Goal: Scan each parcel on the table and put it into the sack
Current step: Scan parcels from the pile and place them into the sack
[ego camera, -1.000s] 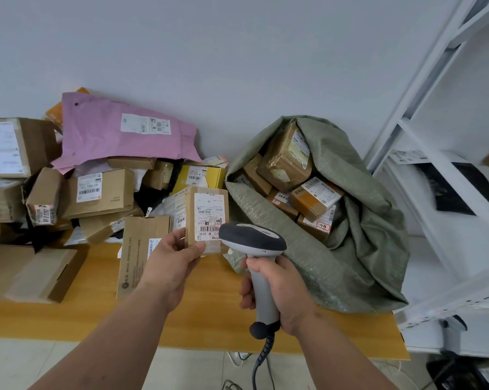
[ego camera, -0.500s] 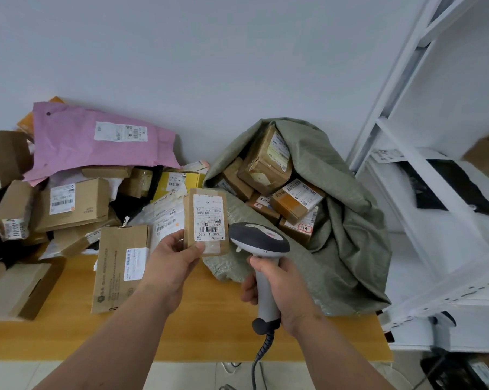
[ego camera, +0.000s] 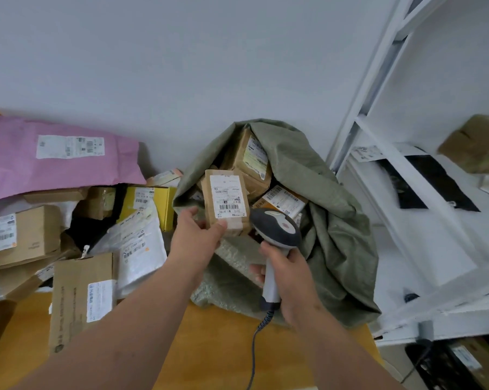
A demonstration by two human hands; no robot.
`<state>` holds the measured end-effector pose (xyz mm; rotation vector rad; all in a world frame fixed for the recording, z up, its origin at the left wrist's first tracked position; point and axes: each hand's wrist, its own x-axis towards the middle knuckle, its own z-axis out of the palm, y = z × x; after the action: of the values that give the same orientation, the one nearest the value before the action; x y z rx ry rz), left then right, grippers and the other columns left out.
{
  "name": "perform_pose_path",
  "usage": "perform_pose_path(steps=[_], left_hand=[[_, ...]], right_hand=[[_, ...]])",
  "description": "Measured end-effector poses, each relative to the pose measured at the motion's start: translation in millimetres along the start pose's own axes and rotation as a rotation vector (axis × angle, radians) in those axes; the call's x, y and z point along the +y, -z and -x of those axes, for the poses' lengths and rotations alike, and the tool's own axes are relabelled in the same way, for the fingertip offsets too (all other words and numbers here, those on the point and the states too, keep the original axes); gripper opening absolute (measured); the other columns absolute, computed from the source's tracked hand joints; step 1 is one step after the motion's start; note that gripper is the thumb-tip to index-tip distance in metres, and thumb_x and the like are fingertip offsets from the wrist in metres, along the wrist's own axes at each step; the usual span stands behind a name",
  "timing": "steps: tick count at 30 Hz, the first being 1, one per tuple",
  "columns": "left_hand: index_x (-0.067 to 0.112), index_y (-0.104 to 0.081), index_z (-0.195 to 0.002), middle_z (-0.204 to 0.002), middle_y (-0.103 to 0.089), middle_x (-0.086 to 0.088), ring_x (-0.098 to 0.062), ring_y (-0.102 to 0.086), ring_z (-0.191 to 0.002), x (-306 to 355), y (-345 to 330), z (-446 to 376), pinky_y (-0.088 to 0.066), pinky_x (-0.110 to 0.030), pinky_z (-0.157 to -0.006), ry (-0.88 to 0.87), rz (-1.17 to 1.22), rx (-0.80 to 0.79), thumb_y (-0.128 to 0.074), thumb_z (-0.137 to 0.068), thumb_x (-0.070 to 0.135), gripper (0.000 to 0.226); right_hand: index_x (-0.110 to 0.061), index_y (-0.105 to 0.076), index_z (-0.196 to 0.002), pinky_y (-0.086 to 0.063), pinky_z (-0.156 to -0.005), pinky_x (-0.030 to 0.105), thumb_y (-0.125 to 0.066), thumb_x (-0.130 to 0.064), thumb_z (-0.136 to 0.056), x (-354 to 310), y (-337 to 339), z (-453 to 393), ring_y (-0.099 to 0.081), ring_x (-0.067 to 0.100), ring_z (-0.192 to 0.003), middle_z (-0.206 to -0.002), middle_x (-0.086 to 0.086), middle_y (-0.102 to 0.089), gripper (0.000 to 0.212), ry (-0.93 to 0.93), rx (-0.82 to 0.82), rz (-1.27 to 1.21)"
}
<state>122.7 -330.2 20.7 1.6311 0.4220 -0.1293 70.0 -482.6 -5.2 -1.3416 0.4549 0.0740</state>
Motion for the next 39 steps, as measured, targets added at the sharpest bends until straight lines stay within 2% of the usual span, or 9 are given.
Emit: perform_pose_path(steps=[8,13,15,17,20,25,32,35,39], left_hand=[[0.023,-0.038,-0.118,-0.105,-0.06,-0.001,-0.016,-0.06,-0.083,3.7,-17.3,-49.9,-0.052,-0.034,-0.072,-0.132,-0.768,-0.16,-0.05,-0.1,0.036,0.025],[0.028,-0.024,-0.15,-0.152,-0.034,-0.004,-0.026,-0.052,-0.124,-15.1,0.6,-66.3,-0.047,-0.04,-0.099,-0.202,-1.17,-0.345,-0.048,-0.1,0.037,0.057],[0.027,-0.017,-0.155,-0.151,-0.038,-0.006,-0.026,-0.052,-0.125,-21.6,5.8,-66.5,-0.046,-0.037,-0.098,-0.176,-1.212,-0.386,-0.05,-0.099,0.039,0.066],[0.023,-0.029,-0.15,-0.135,-0.055,-0.005,-0.023,-0.058,-0.114,-24.2,9.3,-63.8,-0.049,-0.033,-0.09,-0.188,-1.243,-0.352,-0.049,-0.099,0.039,0.057],[0.019,-0.058,-0.119,-0.111,-0.064,-0.001,-0.018,-0.06,-0.097,-20.9,17.5,-57.8,-0.052,-0.031,-0.082,-0.262,-1.247,-0.213,-0.046,-0.1,0.037,0.028],[0.019,-0.071,-0.106,-0.1,-0.055,0.004,-0.015,-0.056,-0.089,-6.9,42.1,-49.1,-0.052,-0.033,-0.079,-0.401,-1.091,0.046,-0.048,-0.099,0.033,0.028],[0.031,-0.059,-0.131,-0.134,-0.045,0.002,-0.022,-0.04,-0.121,-22.5,60.5,-23.1,-0.041,-0.033,-0.098,-0.268,-1.309,0.019,-0.05,-0.095,0.026,0.037],[0.038,-0.055,-0.135,-0.141,-0.044,0.005,-0.023,-0.037,-0.129,-34.8,64.8,-3.6,-0.037,-0.04,-0.105,-0.253,-1.198,0.088,-0.049,-0.096,0.037,0.039],[0.033,-0.052,-0.139,-0.146,-0.04,0.005,-0.025,-0.033,-0.135,-45.0,77.3,19.9,-0.032,-0.043,-0.109,-0.116,-0.979,0.162,-0.052,-0.096,0.036,0.043]], right_hand=[[-0.028,-0.061,-0.113,-0.055,-0.091,0.035,-0.061,-0.017,-0.098,-13.4,-28.2,-52.8,-0.071,0.02,-0.101,-0.105,-0.005,-0.072,0.018,0.013,-0.022,-0.064],[-0.025,-0.06,-0.104,-0.055,-0.095,0.045,-0.06,-0.014,-0.098,-7.2,-33.8,-70.6,-0.065,0.037,-0.108,-0.11,0.016,-0.07,0.013,-0.027,0.034,-0.054],[-0.026,-0.058,-0.108,-0.056,-0.084,0.032,-0.061,-0.016,-0.098,-3.6,-32.9,-74.5,-0.07,0.023,-0.099,-0.097,-0.003,-0.072,0.015,-0.025,0.038,-0.044],[-0.029,-0.057,-0.106,-0.053,-0.082,0.028,-0.062,-0.017,-0.098,-0.1,-32.0,-77.2,-0.07,0.015,-0.097,-0.092,-0.013,-0.069,0.015,-0.025,0.029,-0.035],[-0.032,-0.058,-0.101,-0.054,-0.088,0.029,-0.063,-0.019,-0.097,3.4,-32.5,-76.9,-0.069,0.015,-0.103,-0.101,-0.008,-0.07,0.014,-0.048,-0.005,-0.017],[-0.023,-0.062,-0.111,-0.053,-0.101,0.041,-0.066,-0.021,-0.093,11.2,-35.1,-68.1,-0.07,0.02,-0.104,-0.103,-0.003,-0.072,0.019,-0.089,-0.013,0.007],[-0.031,-0.057,-0.123,-0.049,-0.103,0.043,-0.069,-0.029,-0.092,12.3,-30.2,-36.4,-0.064,0.018,-0.108,-0.112,-0.007,-0.068,0.032,-0.038,-0.056,0.045],[-0.032,-0.059,-0.102,-0.054,-0.094,0.038,-0.066,-0.024,-0.095,12.0,-26.5,-21.5,-0.068,0.017,-0.1,-0.101,-0.006,-0.07,0.013,-0.044,-0.063,0.04],[-0.017,-0.062,-0.102,-0.06,-0.085,0.038,-0.066,-0.02,-0.094,16.9,-30.5,3.3,-0.073,0.019,-0.089,-0.095,0.005,-0.074,0.009,-0.078,-0.088,0.056]])
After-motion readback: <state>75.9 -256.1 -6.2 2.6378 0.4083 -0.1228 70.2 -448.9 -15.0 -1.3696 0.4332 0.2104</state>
